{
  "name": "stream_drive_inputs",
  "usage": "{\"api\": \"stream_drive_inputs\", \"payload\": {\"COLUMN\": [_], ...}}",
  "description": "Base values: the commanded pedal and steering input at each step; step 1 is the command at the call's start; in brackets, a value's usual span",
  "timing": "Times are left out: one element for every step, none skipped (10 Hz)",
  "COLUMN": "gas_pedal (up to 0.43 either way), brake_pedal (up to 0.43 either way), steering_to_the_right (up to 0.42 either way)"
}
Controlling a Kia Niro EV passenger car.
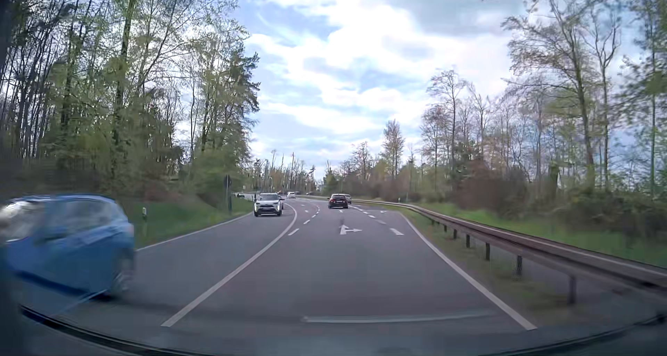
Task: Follow the waypoints while adhering to traffic rules and regulations
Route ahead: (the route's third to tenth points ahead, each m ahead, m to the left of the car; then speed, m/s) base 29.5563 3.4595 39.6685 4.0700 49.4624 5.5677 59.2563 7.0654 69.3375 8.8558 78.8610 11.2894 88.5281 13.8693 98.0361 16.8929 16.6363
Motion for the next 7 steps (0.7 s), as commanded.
{"api": "stream_drive_inputs", "payload": {"gas_pedal": [0.008,0.008,0.008,0.02,0.02,0.02,0.02], "brake_pedal": [0.0,0.0,0.0,0.0,0.0,0.0,0.0], "steering_to_the_right": [-0.011,-0.011,-0.011,-0.011,-0.011,-0.011,-0.011]}}
